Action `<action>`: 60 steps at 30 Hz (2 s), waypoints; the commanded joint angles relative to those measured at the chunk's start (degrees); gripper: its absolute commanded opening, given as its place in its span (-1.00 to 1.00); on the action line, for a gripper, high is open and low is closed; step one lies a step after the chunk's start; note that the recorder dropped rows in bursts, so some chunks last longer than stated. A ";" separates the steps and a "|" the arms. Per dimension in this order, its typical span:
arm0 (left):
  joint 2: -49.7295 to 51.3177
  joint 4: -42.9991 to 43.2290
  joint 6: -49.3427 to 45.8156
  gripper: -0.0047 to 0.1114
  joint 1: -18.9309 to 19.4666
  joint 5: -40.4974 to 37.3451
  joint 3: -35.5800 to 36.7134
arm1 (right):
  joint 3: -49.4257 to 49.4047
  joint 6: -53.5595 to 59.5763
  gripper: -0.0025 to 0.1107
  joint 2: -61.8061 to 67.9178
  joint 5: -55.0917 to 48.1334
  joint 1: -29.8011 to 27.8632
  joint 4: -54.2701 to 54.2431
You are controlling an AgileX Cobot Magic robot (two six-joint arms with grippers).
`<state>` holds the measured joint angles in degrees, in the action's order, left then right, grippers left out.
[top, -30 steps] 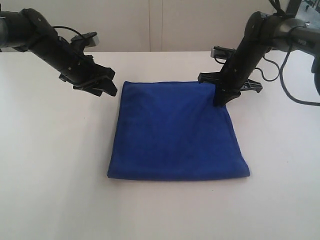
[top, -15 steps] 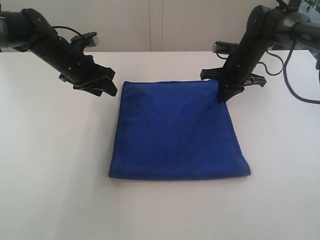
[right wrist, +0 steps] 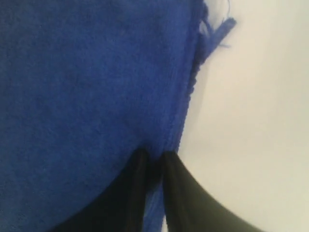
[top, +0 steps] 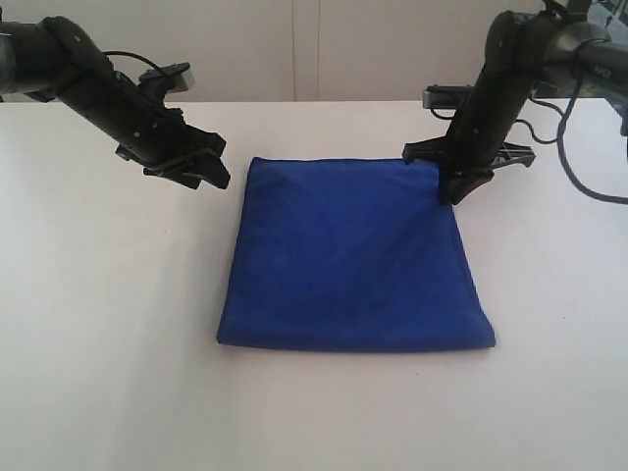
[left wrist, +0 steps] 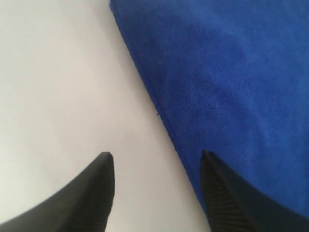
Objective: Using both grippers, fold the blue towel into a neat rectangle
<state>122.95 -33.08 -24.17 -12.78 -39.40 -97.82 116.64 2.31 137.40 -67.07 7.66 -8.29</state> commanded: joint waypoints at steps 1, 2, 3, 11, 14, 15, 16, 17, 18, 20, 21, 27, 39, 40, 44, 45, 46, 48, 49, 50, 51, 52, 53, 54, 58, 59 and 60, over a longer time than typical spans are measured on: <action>-0.58 -0.66 0.00 0.07 -0.17 -0.98 -0.13 | -0.05 -0.25 -0.38 -0.03 0.66 -0.25 0.81; -0.58 -0.66 0.00 0.07 -0.17 -0.98 -0.13 | -0.05 -2.31 -0.29 -0.48 0.23 -0.25 1.34; -0.58 -0.66 0.00 0.07 -0.17 -0.98 -0.13 | -0.05 -3.20 -0.28 -0.99 0.08 -0.25 1.94; -0.58 -10.36 -10.02 -0.36 -1.52 -6.82 -0.13 | -0.05 -2.31 -0.28 -5.93 -2.89 -0.11 1.17; -0.58 -10.75 -11.90 -0.75 -3.39 -6.59 -0.13 | -0.55 -2.31 -0.28 -5.93 -2.89 -0.11 1.06; -0.58 -10.73 -12.03 -0.86 -3.97 -6.31 -0.13 | -0.96 -2.31 -0.28 -5.93 -2.89 -0.11 1.06; -0.58 -11.09 -12.85 -0.92 -4.65 -6.00 -0.13 | -1.41 -2.31 -0.28 -5.93 -2.89 -0.11 1.06; -0.58 -11.08 -14.26 -0.92 -5.41 -5.40 -0.13 | -1.99 -2.31 -0.28 -5.93 -2.89 -0.11 1.06; -0.58 -11.08 -15.58 -0.92 -6.09 -4.81 -0.13 | -2.52 -2.31 -0.28 -5.93 -2.89 -0.11 1.06; -0.35 -11.08 -18.04 -0.92 -7.71 -3.24 -0.13 | -4.12 -2.31 -0.28 -5.93 -2.89 -0.11 0.77; -0.23 -11.08 -18.74 -0.92 -8.31 -2.39 -0.13 | -4.71 -2.31 -0.28 -5.93 -2.89 -0.11 0.46; 2.66 -10.98 -19.40 -0.92 -10.52 0.83 -0.04 | -6.11 -1.51 -0.28 -6.27 -2.89 -0.11 -2.67; 6.44 -10.98 -19.40 -0.92 -10.79 0.87 0.00 | -6.94 -1.09 -0.28 -6.87 -2.89 0.57 -2.72; 6.44 -10.98 -19.40 -0.92 -10.79 0.87 0.00 | -7.99 -1.09 -0.28 -6.98 -2.89 0.85 -2.72; 6.44 -10.98 -19.40 -0.92 -10.79 0.87 0.00 | -11.19 -1.09 -0.28 -7.49 -2.89 1.59 -2.66; 6.44 -10.98 -19.40 -0.92 -10.79 0.87 0.00 | -12.00 -1.09 -0.28 -7.85 -2.89 1.69 -2.78; 6.44 -10.98 -19.40 -0.92 -10.79 0.87 0.00 | -12.79 -1.09 -0.28 -8.22 -2.89 1.83 -2.90; 6.44 -10.98 -19.40 -0.92 -10.79 0.87 0.00 | -14.08 -1.09 -0.28 -9.28 -2.89 2.13 -3.02; 6.44 -10.98 -19.29 -0.92 -10.79 0.86 0.00 | -14.53 -1.09 -0.28 -9.55 -2.89 2.13 -3.02; 6.44 -10.98 -19.29 -0.92 -10.79 0.86 0.00 | -14.77 -1.09 -0.28 -9.91 -2.89 2.13 -3.02; 6.44 -10.98 -19.29 -0.92 -10.79 0.86 0.00 | -15.33 -1.21 -0.28 -10.42 -2.89 2.13 -3.02; 6.44 -10.98 -19.29 -0.92 -10.79 0.86 0.00 | -16.02 -1.42 -0.28 -10.98 -2.89 2.13 -3.02; 6.44 -10.98 -19.29 -0.92 -10.79 0.86 0.00 | -16.35 -1.67 -0.28 -11.37 -2.89 2.13 -3.02; 6.44 -10.98 -19.29 -0.92 -10.79 0.86 0.00 | -17.01 -2.31 -0.28 -11.93 -2.89 2.13 -3.14; 6.44 -10.98 -19.29 -0.92 -10.79 0.86 0.00 | -20.10 -2.31 -0.28 -13.64 -1.48 2.13 -3.66; 6.44 -10.98 -19.29 -0.92 -10.79 0.86 0.00 | -20.76 -2.31 -0.28 -13.91 -0.56 2.13 -3.77; 6.44 -10.98 -19.29 -0.92 -10.79 0.86 0.00 | -21.19 -2.31 -0.28 -14.03 0.06 2.13 -4.17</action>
<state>129.71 -43.40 -43.39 -23.26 -37.65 -97.82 97.03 0.00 124.48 -69.04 9.72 -11.71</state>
